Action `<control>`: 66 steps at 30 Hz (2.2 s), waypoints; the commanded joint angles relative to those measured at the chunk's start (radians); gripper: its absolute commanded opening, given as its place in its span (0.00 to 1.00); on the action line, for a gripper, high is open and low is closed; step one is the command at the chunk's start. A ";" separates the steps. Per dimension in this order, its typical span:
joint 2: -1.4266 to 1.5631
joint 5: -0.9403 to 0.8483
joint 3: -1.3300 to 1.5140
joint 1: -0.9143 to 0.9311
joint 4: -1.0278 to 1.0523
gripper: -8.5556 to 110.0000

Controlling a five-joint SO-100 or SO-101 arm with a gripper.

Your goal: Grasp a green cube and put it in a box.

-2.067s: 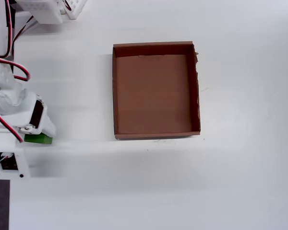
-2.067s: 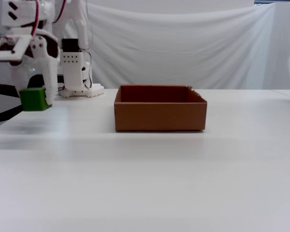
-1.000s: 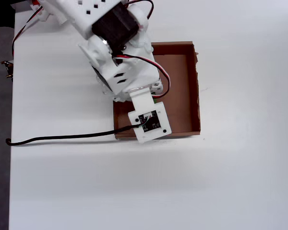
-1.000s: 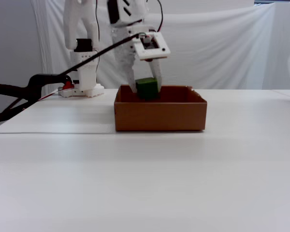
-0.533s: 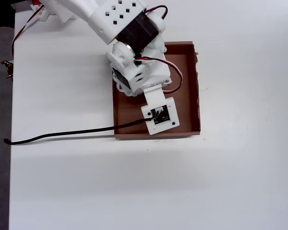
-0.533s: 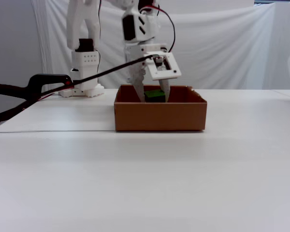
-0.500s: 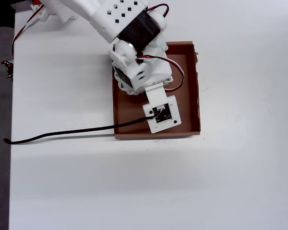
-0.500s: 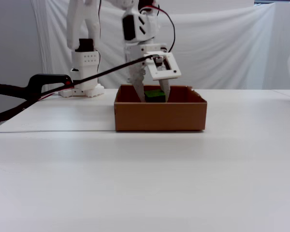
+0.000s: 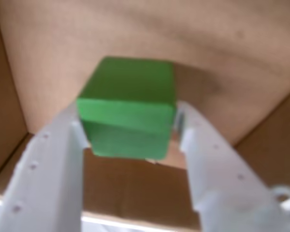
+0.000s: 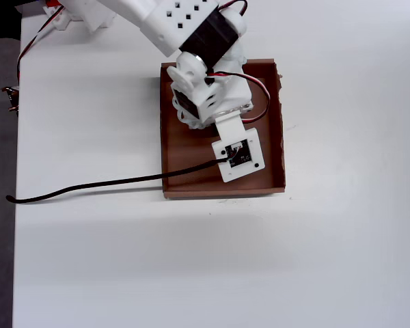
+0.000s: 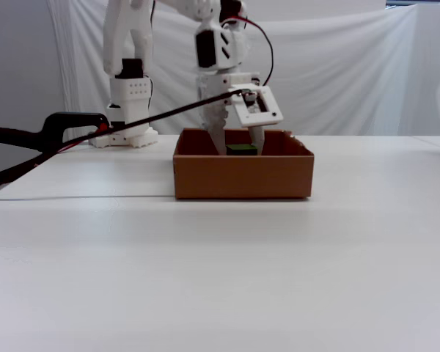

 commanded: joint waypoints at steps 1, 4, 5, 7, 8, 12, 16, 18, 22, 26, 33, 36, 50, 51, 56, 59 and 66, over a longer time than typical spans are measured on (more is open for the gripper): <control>0.094 0.006 -0.006 0.044 0.025 0.25; 0.215 0.006 -0.014 0.124 0.057 0.25; 0.259 0.006 -0.026 0.161 0.080 0.25; 0.328 0.037 -0.051 0.233 0.130 0.25; 0.371 0.054 -0.057 0.285 0.170 0.25; 0.537 0.089 0.046 0.479 0.265 0.25; 0.707 0.103 0.256 0.655 0.291 0.25; 0.822 0.103 0.405 0.715 0.278 0.25; 1.158 0.103 0.753 0.805 0.244 0.25; 1.470 0.106 1.026 0.861 0.295 0.25; 1.738 0.129 1.236 0.940 0.348 0.25; 1.769 0.132 1.236 0.956 0.382 0.25; 1.801 0.195 1.238 0.953 0.394 0.26; 1.801 0.195 1.238 0.953 0.394 0.26; 1.801 0.195 1.238 0.953 0.394 0.26; 1.801 0.195 1.238 0.953 0.394 0.26; 1.801 0.195 1.238 0.953 0.394 0.26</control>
